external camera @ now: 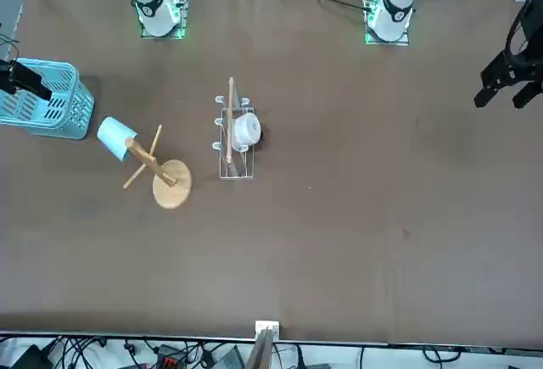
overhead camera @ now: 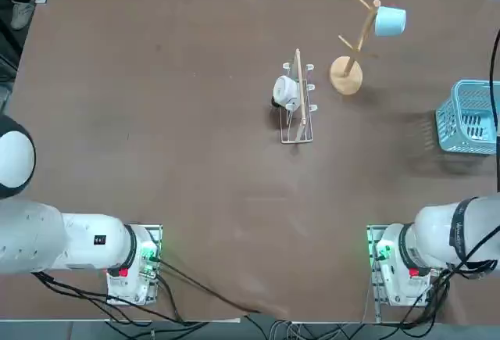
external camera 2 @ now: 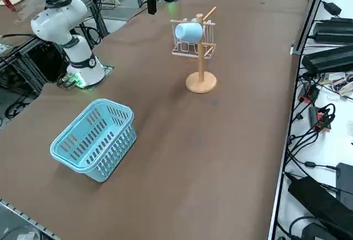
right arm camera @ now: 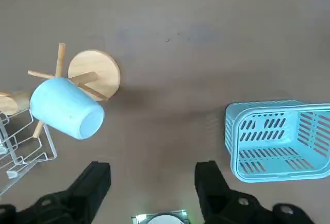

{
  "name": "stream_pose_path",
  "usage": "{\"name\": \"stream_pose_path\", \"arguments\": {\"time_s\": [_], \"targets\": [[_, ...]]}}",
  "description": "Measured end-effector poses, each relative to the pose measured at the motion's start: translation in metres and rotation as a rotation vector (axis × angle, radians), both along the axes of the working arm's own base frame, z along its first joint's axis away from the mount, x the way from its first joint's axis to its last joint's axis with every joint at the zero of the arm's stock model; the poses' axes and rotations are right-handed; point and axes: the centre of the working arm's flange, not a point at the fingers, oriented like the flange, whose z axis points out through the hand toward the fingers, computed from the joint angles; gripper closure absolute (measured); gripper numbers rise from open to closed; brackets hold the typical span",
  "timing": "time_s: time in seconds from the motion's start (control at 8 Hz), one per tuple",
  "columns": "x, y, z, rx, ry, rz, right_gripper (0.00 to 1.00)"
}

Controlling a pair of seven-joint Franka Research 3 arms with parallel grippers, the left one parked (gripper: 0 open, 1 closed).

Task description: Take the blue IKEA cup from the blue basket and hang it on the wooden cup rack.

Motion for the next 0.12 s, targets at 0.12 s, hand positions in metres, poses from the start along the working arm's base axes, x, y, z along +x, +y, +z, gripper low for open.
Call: {"name": "stream_pose_path", "arguments": {"time_s": [0.12], "targets": [[0.0001,0.0013,0.0,0.0,0.0,0.002,0.0]]}}
